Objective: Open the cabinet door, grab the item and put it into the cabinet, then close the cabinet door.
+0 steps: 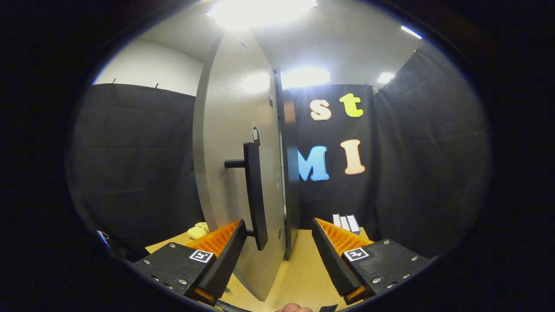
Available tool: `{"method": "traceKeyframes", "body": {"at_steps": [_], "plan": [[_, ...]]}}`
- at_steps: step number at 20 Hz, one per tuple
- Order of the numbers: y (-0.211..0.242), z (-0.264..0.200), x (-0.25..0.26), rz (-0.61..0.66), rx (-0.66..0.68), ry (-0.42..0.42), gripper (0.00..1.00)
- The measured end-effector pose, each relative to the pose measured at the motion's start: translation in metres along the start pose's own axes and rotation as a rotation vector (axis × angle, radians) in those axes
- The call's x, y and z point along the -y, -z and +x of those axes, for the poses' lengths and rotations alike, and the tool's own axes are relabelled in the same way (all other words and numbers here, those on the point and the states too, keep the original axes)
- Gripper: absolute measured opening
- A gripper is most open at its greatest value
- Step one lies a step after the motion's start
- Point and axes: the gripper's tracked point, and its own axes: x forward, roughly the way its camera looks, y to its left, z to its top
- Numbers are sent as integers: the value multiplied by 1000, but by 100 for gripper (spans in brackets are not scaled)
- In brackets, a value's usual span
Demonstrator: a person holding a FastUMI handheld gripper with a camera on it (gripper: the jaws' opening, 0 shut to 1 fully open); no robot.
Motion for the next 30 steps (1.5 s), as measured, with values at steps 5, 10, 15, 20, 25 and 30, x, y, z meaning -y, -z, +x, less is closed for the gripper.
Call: {"method": "traceKeyframes", "body": {"at_steps": [5, 10, 15, 20, 25, 30], "plan": [[43, -20, -9, -47, -11, 41, 93], [118, -48, -11, 22, -2, 190, 93], [229, -53, -69, 36, -97, 290, 94], [310, -20, -160, 76, -126, 319, 94], [372, 24, -209, 76, -173, 337, 95], [414, 62, -211, 102, -265, 422, 94]]}}
